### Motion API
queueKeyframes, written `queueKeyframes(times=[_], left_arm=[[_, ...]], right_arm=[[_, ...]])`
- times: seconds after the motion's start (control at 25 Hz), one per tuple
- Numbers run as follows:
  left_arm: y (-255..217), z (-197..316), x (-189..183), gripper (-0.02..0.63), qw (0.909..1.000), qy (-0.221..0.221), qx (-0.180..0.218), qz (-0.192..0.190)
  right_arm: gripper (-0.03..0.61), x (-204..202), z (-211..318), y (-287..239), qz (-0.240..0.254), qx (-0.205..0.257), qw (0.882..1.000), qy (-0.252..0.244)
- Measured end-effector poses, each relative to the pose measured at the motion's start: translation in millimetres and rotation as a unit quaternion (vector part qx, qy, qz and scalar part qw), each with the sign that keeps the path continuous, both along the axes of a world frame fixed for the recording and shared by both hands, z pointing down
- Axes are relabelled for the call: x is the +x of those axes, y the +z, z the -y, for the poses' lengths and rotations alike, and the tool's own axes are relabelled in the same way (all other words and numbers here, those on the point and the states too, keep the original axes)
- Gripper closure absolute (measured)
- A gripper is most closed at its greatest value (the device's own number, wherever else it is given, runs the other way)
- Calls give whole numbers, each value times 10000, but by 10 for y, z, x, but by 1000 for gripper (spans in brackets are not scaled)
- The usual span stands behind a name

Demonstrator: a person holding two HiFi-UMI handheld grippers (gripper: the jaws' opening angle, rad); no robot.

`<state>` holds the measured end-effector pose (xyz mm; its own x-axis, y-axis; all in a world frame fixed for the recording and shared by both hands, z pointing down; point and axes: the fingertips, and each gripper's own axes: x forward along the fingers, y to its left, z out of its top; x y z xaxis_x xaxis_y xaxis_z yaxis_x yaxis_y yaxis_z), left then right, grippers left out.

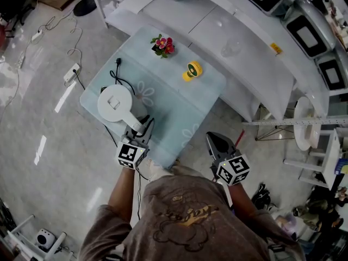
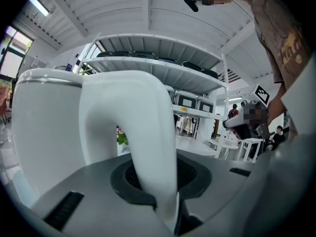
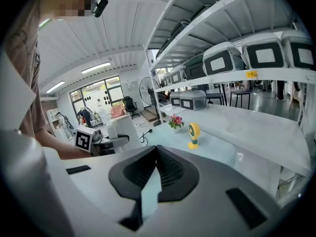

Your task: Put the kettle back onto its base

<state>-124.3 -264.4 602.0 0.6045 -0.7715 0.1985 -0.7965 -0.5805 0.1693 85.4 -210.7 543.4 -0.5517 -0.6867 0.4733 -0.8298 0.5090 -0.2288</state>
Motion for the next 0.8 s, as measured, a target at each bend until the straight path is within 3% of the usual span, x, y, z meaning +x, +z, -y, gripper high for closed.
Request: queueKeyframes(times=[0.28,0.8], left_arm=[[-2,-48,51,528,10000,69,19,51],[118,-200,190,526,9984,202,136,508]], right_arm=[[578,-8,-57,16,-2,-35,10000,-43],[578,33,-218,71,-110,-47,9998,-141]])
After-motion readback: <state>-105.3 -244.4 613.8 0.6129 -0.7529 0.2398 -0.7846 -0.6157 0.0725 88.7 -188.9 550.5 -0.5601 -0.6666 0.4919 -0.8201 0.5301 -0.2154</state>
